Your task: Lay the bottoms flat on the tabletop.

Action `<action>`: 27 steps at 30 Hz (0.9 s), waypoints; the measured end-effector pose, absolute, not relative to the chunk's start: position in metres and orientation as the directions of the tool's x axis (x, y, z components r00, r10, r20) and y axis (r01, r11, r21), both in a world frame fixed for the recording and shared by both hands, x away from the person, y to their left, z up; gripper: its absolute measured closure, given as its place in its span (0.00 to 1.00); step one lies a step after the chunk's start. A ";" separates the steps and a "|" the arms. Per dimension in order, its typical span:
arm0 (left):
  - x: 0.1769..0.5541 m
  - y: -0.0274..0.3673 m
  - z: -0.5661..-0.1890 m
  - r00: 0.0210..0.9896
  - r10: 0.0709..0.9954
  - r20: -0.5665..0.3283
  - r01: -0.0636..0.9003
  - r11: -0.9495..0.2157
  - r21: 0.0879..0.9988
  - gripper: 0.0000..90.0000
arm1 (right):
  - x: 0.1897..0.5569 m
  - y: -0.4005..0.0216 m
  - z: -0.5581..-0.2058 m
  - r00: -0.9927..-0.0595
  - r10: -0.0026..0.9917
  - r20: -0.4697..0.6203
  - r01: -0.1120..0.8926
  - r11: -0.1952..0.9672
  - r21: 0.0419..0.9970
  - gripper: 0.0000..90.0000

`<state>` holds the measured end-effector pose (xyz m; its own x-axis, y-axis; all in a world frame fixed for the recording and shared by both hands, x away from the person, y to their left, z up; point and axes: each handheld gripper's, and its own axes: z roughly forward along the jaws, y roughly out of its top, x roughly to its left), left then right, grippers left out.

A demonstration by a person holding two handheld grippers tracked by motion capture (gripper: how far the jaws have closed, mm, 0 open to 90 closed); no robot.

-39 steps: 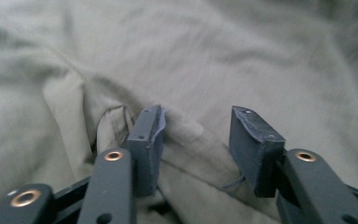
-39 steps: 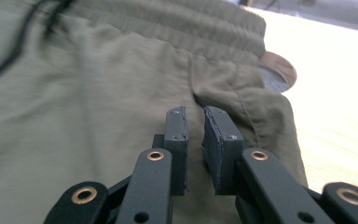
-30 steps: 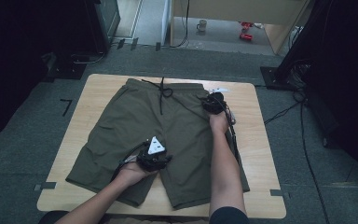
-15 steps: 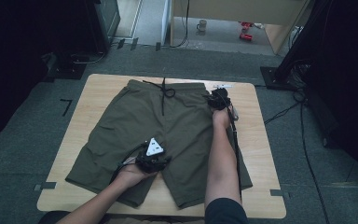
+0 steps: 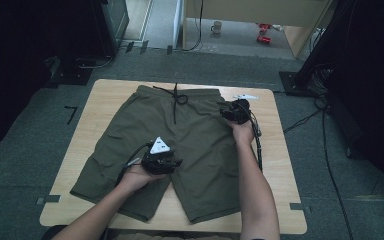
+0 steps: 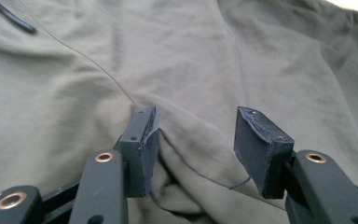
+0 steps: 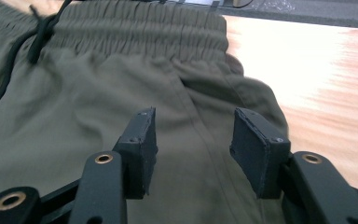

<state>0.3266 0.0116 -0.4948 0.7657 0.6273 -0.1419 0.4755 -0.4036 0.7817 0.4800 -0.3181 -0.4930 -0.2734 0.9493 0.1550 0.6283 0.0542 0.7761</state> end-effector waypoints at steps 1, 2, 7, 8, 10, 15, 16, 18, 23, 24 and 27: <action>0.329 0.014 -0.493 0.765 0.629 -0.136 0.470 -0.402 0.786 0.54 | 0.476 -0.320 -0.492 -0.271 0.950 0.156 0.627 0.051 0.777 0.55; 0.332 0.017 -0.491 0.765 0.632 -0.126 0.463 -0.402 0.790 0.54 | 0.472 -0.323 -0.492 -0.271 0.949 0.160 0.626 0.047 0.778 0.55; 0.350 0.042 -0.487 0.752 0.651 -0.101 0.459 -0.407 0.790 0.52 | 0.453 -0.334 -0.491 -0.292 0.944 0.154 0.627 0.068 0.776 0.54; 0.354 0.048 -0.487 0.741 0.663 -0.102 0.466 -0.398 0.790 0.52 | 0.449 -0.335 -0.491 -0.302 0.941 0.156 0.629 0.074 0.774 0.54; 0.362 0.061 -0.486 0.717 0.686 -0.120 0.489 -0.373 0.788 0.52 | 0.442 -0.336 -0.491 -0.317 0.931 0.183 0.639 0.066 0.767 0.52; 0.376 0.093 -0.482 0.692 0.717 -0.081 0.490 -0.384 0.783 0.49 | 0.427 -0.339 -0.486 -0.370 0.926 0.072 0.623 0.190 0.759 0.54; 0.377 0.099 -0.481 0.688 0.723 -0.064 0.479 -0.386 0.789 0.50 | 0.424 -0.340 -0.485 -0.378 0.924 0.050 0.620 0.212 0.755 0.54; 0.380 0.111 -0.480 0.682 0.731 -0.027 0.455 -0.395 0.798 0.52 | 0.418 -0.344 -0.484 -0.388 0.921 0.032 0.607 0.229 0.761 0.55; 0.386 0.137 -0.478 0.655 0.755 -0.030 0.466 -0.372 0.803 0.53 | 0.404 -0.355 -0.485 -0.385 0.921 0.058 0.606 0.205 0.769 0.61; 0.388 0.142 -0.478 0.648 0.761 -0.026 0.469 -0.373 0.800 0.53 | 0.402 -0.356 -0.485 -0.385 0.921 0.061 0.606 0.203 0.769 0.62; 0.393 0.158 -0.477 0.630 0.776 -0.008 0.470 -0.373 0.800 0.54 | 0.395 -0.362 -0.485 -0.380 0.922 0.071 0.608 0.191 0.771 0.64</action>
<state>0.3930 0.1579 -0.4772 0.6301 0.7765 -0.0084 0.4702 -0.3728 0.8000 0.3949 -0.3622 -0.4854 -0.3795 0.9225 0.0707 0.6075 0.1908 0.7710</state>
